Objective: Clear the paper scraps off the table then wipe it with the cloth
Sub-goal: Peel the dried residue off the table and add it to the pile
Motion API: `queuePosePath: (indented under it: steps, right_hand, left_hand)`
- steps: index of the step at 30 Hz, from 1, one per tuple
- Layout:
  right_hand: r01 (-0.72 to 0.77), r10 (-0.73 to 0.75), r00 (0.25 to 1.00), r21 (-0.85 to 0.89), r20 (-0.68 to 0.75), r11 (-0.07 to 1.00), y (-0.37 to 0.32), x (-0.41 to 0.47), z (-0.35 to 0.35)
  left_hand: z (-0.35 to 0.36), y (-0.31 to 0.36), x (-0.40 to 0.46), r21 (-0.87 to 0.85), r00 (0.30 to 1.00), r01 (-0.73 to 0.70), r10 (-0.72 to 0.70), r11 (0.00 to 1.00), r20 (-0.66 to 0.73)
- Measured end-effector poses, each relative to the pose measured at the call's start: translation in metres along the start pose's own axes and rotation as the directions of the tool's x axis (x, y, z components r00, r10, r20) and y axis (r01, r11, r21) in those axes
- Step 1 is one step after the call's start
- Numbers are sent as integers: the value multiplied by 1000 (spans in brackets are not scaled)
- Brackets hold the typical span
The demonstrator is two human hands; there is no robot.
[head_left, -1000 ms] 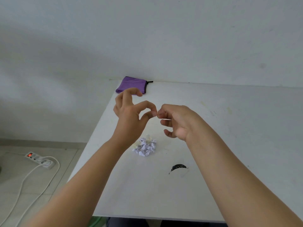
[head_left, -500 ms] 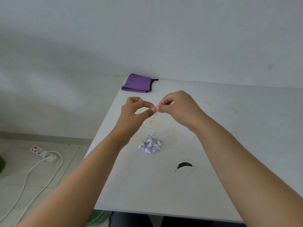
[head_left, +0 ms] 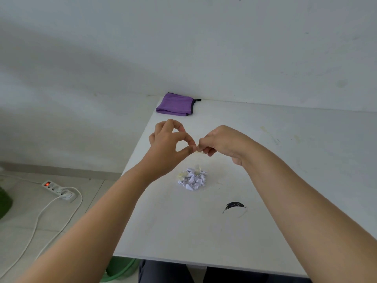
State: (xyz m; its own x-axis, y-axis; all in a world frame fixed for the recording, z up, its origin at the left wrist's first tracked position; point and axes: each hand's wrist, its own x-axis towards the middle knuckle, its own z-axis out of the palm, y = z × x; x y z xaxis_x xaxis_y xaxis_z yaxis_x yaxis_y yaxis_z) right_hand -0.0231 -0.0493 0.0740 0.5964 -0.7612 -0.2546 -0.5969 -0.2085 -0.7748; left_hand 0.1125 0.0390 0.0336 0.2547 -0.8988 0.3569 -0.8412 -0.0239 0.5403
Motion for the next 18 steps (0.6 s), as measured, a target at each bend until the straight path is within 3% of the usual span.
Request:
queuePosePath:
  steps: [7, 18]
  right_hand:
    - [55, -55, 998, 2, -9, 998, 0, 1, 2]
    - [95, -94, 995, 45, -38, 994, 9, -1, 0]
  left_hand:
    - [0, -2, -2, -201, 985, 170, -166, 965, 38]
    - [4, 0, 2, -207, 973, 218, -196, 954, 120]
